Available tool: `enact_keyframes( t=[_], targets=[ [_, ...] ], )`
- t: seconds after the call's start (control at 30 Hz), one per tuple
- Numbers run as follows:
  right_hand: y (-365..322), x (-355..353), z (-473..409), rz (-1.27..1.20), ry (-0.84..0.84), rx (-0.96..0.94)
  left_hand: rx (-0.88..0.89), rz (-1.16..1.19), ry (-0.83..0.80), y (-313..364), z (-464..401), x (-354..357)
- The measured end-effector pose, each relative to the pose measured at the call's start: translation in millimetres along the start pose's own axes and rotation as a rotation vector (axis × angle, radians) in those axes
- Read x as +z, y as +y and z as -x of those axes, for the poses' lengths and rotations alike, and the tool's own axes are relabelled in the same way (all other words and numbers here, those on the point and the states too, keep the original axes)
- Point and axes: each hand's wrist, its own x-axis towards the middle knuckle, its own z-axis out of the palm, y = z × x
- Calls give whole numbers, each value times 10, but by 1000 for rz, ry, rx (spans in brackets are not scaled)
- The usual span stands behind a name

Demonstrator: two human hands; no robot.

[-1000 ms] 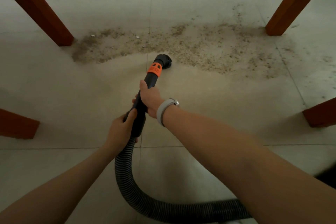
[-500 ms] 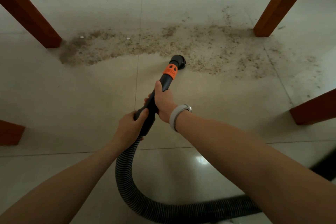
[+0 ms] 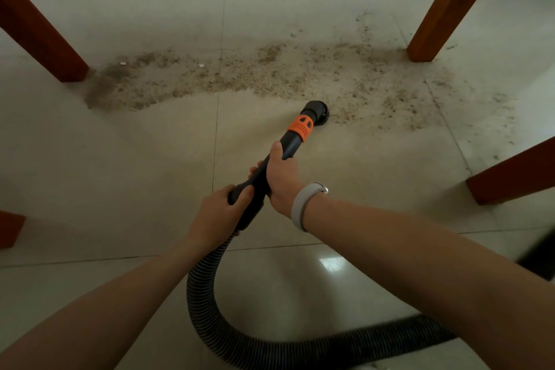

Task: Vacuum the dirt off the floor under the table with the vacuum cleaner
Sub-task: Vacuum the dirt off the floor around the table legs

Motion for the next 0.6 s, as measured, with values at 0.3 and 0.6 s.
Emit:
enact_keyframes(
  t=[0.3,0.6],
  targets=[
    [22,64,57,-14,-4,24,1,11,-1,-75,-5,-62],
    [-140,-213,4,-132,61,3,80,-45,-102,226,-145,71]
  ],
)
